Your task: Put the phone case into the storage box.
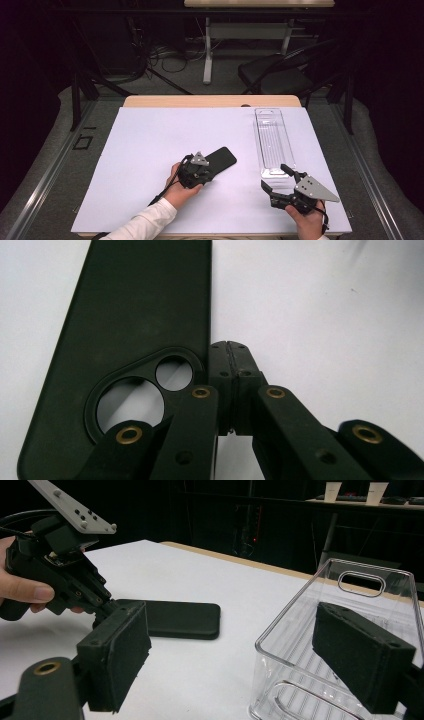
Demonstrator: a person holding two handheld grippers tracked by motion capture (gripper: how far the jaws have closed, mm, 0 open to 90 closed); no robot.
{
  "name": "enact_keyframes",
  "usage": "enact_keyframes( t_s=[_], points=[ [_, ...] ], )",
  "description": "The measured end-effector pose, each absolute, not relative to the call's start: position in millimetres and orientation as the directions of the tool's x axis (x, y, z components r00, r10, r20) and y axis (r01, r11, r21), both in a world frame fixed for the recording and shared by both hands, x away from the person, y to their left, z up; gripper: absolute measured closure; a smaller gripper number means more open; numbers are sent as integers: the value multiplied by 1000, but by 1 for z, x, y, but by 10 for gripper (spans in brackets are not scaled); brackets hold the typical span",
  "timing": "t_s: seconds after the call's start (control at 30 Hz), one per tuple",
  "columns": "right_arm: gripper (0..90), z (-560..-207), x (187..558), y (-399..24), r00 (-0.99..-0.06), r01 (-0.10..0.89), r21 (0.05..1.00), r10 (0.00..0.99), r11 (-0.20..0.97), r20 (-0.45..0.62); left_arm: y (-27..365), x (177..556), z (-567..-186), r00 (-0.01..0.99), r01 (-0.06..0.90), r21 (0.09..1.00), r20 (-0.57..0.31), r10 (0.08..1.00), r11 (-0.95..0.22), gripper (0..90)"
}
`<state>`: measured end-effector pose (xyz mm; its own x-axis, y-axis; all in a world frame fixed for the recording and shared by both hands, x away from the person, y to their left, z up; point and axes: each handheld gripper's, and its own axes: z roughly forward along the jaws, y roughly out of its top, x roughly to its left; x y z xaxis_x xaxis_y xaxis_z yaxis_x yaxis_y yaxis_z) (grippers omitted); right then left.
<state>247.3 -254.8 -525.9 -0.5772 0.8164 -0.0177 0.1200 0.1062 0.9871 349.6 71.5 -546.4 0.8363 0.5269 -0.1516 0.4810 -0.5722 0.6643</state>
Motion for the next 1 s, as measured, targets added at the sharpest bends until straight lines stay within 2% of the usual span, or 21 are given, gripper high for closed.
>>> enact_keyframes(
  t_s=[0.6,1.0],
  points=[
    [143,-526,247,-255,-580,122,986,814,110,-19,90,352,-530,811,500,708,-181,556,-499,780],
    [143,-526,248,-255,-583,122,986,812,113,-21,94,357,-530,790,514,721,-187,584,-464,557]
  ],
)
